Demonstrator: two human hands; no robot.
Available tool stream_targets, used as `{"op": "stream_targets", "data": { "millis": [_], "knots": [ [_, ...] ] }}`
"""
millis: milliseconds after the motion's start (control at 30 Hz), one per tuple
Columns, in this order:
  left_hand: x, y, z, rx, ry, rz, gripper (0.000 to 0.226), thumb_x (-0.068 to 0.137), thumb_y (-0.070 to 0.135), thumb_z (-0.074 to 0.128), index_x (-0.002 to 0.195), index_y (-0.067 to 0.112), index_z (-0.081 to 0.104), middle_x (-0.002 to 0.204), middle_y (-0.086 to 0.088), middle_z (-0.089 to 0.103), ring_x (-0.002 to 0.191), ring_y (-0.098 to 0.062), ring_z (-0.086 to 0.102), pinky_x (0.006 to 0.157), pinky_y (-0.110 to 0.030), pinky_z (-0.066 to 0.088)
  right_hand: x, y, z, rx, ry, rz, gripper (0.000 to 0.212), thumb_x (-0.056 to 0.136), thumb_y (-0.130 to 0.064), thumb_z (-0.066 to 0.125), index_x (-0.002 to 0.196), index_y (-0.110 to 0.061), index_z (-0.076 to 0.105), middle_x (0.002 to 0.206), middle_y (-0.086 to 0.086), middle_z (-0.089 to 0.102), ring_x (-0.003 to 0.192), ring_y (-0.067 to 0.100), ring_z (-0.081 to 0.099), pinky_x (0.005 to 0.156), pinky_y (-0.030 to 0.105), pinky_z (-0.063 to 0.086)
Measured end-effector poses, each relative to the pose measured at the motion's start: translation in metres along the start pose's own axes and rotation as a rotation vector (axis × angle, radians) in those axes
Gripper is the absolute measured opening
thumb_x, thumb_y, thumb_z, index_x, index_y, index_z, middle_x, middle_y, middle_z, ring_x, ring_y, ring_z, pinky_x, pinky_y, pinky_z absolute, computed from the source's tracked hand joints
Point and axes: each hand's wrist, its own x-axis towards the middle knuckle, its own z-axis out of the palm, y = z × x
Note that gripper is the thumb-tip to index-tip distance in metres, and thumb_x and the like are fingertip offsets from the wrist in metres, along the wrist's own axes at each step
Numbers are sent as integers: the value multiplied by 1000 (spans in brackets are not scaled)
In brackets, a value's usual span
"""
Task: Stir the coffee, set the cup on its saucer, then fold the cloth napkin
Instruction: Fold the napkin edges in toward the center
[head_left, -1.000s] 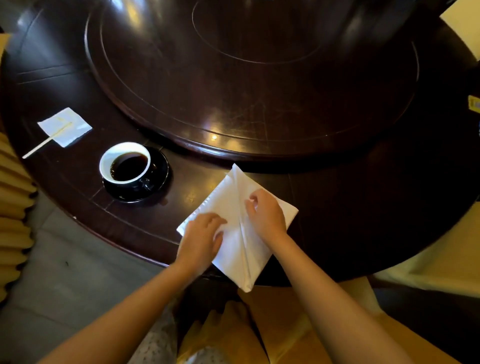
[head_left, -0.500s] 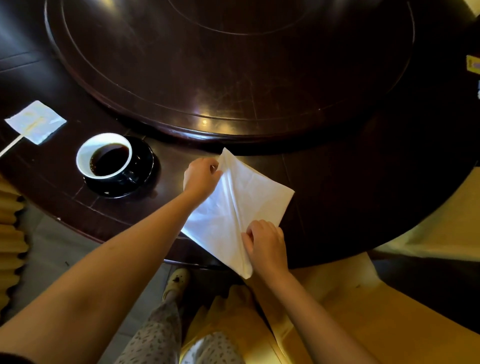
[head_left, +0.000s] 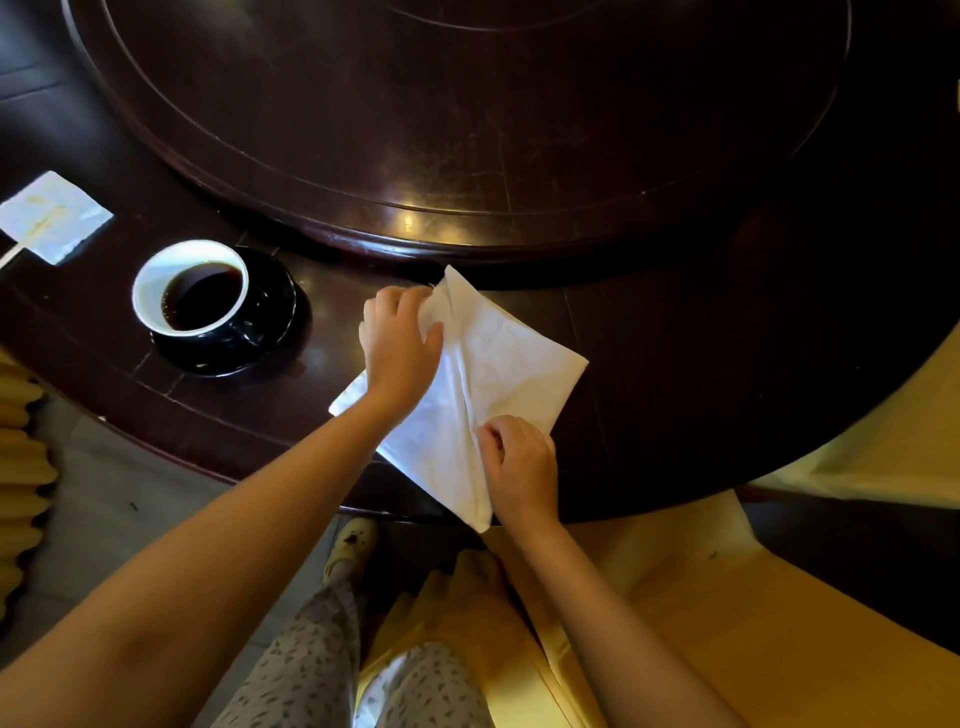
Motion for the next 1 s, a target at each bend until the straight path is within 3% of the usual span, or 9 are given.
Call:
{"op": "stream_targets", "data": {
  "millis": [133, 200, 267, 467, 633, 767, 833, 900, 1000],
  "knots": [
    [-38, -7, 1, 13, -139, 232, 26, 87, 26, 60, 110, 13, 62, 109, -9, 62, 104, -26, 51, 92, -36, 39, -32, 7, -21, 186, 94, 71, 20, 91, -33, 46, 87, -16, 57, 81, -11, 51, 79, 12, 54, 71, 36, 52],
    [-40, -11, 4, 6, -224, 222, 29, 86, 29, 61, 109, 12, 61, 102, -8, 64, 94, -22, 53, 88, -35, 44, -58, 12, -26, 149, 86, 130, 26, 87, -43, 47, 82, -18, 52, 74, -12, 48, 72, 12, 51, 62, 34, 48],
    [-35, -7, 7, 3, -248, 181, 32, 85, 33, 62, 109, 12, 60, 98, -7, 63, 88, -18, 52, 84, -31, 44, -76, 11, -22, 97, -33, 198, 28, 83, -47, 51, 81, -20, 50, 73, -7, 51, 70, 13, 51, 60, 32, 45],
    [-24, 5, 10, 34, -280, 72, 32, 85, 26, 63, 113, 13, 54, 98, -8, 63, 85, -18, 57, 78, -28, 45, -80, -9, -8, 26, -127, 329, 15, 92, -28, 51, 82, -21, 41, 71, -6, 50, 64, 12, 50, 47, 15, 32],
    [-29, 8, 10, 10, -232, 12, 24, 88, 19, 59, 111, 11, 56, 98, -9, 64, 81, -14, 54, 77, -27, 47, -97, -4, -8, 378, -80, 611, 17, 90, -13, 54, 75, -17, 46, 73, 5, 62, 60, 13, 57, 48, 19, 43],
    [-27, 10, 9, 4, -263, -22, 47, 86, 21, 62, 129, 13, 44, 110, -11, 62, 96, -25, 60, 89, -39, 49, -105, 2, -10, 699, -204, 725, 7, 93, -15, 50, 87, -15, 53, 86, 7, 68, 60, 9, 59, 51, 17, 48],
    [-22, 10, 9, 10, -295, -63, 60, 86, 25, 63, 137, 13, 35, 119, -13, 59, 106, -29, 58, 93, -43, 49, -97, -1, -15, 841, -269, 770, 16, 98, -22, 40, 92, -19, 55, 84, 5, 69, 55, 10, 59, 48, 19, 46],
    [-18, 11, 7, 19, -306, -101, 59, 86, 27, 62, 137, 12, 36, 118, -15, 60, 106, -30, 58, 91, -43, 49, -87, -5, -19, 901, -294, 805, 23, 99, -25, 36, 91, -19, 56, 76, 5, 69, 48, 9, 56, 45, 19, 41],
    [-13, 16, 4, 0, -287, -134, 44, 87, 24, 61, 127, 10, 47, 109, -15, 63, 97, -29, 60, 80, -33, 47, -81, -7, -18, 851, -287, 785, 23, 96, -22, 45, 83, -8, 58, 67, 5, 65, 41, 4, 49, 43, 17, 36]
  ]
}}
